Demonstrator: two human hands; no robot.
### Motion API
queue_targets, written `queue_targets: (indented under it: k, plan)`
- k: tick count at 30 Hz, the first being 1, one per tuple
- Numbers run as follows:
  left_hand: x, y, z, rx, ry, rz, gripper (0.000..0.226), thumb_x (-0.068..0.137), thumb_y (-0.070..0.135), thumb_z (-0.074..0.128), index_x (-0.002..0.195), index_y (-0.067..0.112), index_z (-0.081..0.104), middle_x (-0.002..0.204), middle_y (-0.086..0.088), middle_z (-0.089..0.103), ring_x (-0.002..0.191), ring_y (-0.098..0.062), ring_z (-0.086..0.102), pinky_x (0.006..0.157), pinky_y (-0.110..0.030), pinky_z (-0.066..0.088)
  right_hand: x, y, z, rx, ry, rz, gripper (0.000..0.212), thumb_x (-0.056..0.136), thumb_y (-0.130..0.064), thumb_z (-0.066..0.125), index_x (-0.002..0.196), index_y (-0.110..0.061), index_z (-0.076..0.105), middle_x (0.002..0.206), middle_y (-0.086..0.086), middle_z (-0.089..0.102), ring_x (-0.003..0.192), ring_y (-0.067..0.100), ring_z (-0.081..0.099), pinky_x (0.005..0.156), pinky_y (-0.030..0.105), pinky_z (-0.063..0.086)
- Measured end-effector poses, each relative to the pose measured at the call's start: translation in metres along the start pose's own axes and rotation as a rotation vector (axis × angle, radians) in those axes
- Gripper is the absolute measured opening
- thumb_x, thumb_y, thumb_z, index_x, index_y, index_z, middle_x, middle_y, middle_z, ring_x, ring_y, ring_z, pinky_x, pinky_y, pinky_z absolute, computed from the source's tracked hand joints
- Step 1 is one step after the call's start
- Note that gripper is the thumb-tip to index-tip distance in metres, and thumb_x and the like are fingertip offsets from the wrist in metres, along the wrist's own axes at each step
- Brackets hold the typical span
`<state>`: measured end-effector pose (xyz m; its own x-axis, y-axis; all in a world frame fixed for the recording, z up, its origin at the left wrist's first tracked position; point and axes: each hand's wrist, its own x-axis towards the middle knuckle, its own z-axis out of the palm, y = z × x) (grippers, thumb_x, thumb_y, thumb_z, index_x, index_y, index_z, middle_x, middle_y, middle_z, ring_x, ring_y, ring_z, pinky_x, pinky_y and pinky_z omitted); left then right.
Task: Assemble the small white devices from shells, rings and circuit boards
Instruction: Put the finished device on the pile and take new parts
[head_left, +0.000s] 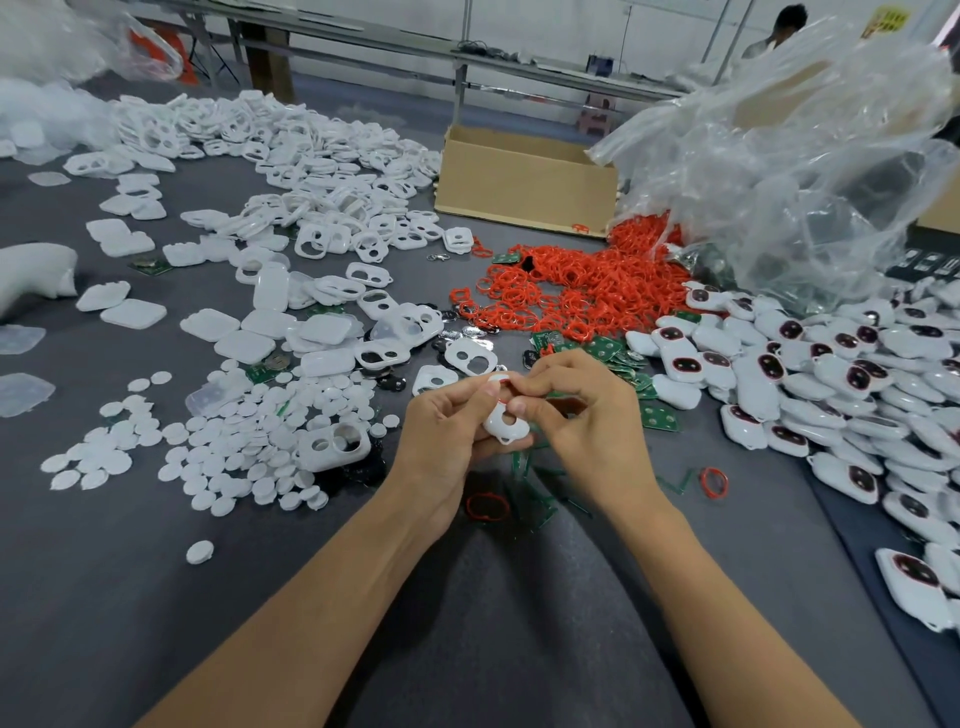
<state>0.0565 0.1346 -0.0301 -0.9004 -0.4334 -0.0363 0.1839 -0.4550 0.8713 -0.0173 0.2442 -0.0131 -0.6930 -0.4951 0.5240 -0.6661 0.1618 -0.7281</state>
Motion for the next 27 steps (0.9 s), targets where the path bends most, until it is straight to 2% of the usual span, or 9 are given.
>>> queue_targets:
  k: [2, 4, 8, 11, 13, 17, 20, 24, 27]
  plan:
    - [0.000, 0.000, 0.000, -0.018, -0.011, 0.001, 0.019, 0.097, 0.008, 0.054, 0.097, 0.004, 0.073, 0.094, -0.013, 0.074, 0.082, -0.019, 0.071, 0.067, -0.029, 0.060, 0.001, 0.001, -0.001, 0.153, 0.002, 0.102, 0.025, 0.074, 0.000, 0.076, 0.073, -0.025, 0.071, 0.092, 0.002, 0.063, 0.089, 0.014, 0.063, 0.079, 0.028, 0.050]
    - [0.001, -0.001, 0.000, -0.020, -0.013, 0.008, 0.018, 0.095, 0.007, 0.056, 0.102, 0.001, 0.071, 0.095, -0.015, 0.074, 0.084, -0.021, 0.070, 0.069, -0.030, 0.061, 0.002, 0.001, -0.001, 0.285, -0.023, 0.178, 0.026, 0.077, 0.004, 0.072, 0.076, -0.022, 0.070, 0.095, 0.002, 0.064, 0.091, 0.015, 0.064, 0.082, 0.030, 0.050]
    - [0.001, -0.001, 0.002, 0.041, -0.042, 0.032, 0.018, 0.095, 0.005, 0.056, 0.104, 0.005, 0.071, 0.087, -0.012, 0.075, 0.082, -0.019, 0.070, 0.069, -0.029, 0.060, 0.002, 0.003, 0.001, 0.574, -0.092, 0.407, 0.011, 0.087, 0.000, 0.061, 0.092, -0.011, 0.062, 0.082, 0.004, 0.070, 0.073, 0.018, 0.065, 0.067, 0.031, 0.054]
    - [0.000, 0.000, 0.002, 0.078, -0.042, 0.047, 0.019, 0.095, 0.004, 0.056, 0.106, 0.005, 0.072, 0.088, -0.013, 0.075, 0.084, -0.022, 0.071, 0.069, -0.029, 0.060, 0.001, 0.001, 0.002, 0.724, -0.202, 0.536, 0.020, 0.095, -0.007, 0.051, 0.113, -0.006, 0.060, 0.081, 0.007, 0.071, 0.072, 0.018, 0.066, 0.063, 0.028, 0.055]
    - [0.001, -0.001, 0.002, 0.148, -0.011, 0.089, 0.020, 0.095, 0.003, 0.057, 0.107, 0.006, 0.072, 0.087, -0.013, 0.075, 0.084, -0.022, 0.070, 0.071, -0.032, 0.061, -0.001, -0.001, 0.005, 0.639, -0.214, 0.521, 0.022, 0.098, -0.007, 0.046, 0.112, 0.000, 0.062, 0.089, 0.014, 0.070, 0.077, 0.020, 0.067, 0.069, 0.034, 0.058]
    - [0.000, -0.003, 0.004, 0.225, 0.026, 0.116, 0.021, 0.095, 0.006, 0.058, 0.105, 0.014, 0.074, 0.087, -0.010, 0.076, 0.085, -0.019, 0.068, 0.077, -0.039, 0.061, -0.001, -0.006, 0.016, 0.231, -0.057, 0.417, 0.020, 0.098, -0.007, 0.047, 0.103, -0.004, 0.067, 0.088, 0.016, 0.069, 0.082, 0.030, 0.064, 0.081, 0.055, 0.053]
    - [0.001, -0.003, 0.003, 0.220, 0.039, 0.110, 0.020, 0.096, 0.007, 0.057, 0.105, 0.012, 0.073, 0.089, -0.009, 0.076, 0.086, -0.021, 0.070, 0.074, -0.036, 0.061, -0.001, -0.009, 0.019, 0.195, -0.016, 0.415, 0.019, 0.096, -0.008, 0.050, 0.097, -0.010, 0.069, 0.081, 0.011, 0.069, 0.075, 0.026, 0.062, 0.077, 0.055, 0.053]
    - [0.001, -0.003, 0.003, 0.234, 0.057, 0.133, 0.020, 0.097, 0.006, 0.054, 0.109, 0.008, 0.070, 0.092, -0.012, 0.076, 0.088, -0.021, 0.072, 0.073, -0.033, 0.061, -0.002, -0.010, 0.019, 0.279, -0.042, 0.440, 0.019, 0.096, -0.010, 0.052, 0.100, -0.012, 0.071, 0.087, 0.013, 0.073, 0.081, 0.026, 0.068, 0.077, 0.054, 0.056]
    - [0.001, -0.005, 0.003, 0.333, 0.162, 0.218, 0.014, 0.096, 0.011, 0.060, 0.106, 0.017, 0.067, 0.091, -0.005, 0.074, 0.081, -0.013, 0.069, 0.069, -0.028, 0.059, -0.002, -0.008, 0.020, 0.226, 0.036, 0.392, 0.014, 0.092, -0.011, 0.060, 0.094, -0.010, 0.073, 0.081, 0.003, 0.074, 0.074, 0.010, 0.068, 0.073, 0.038, 0.058]
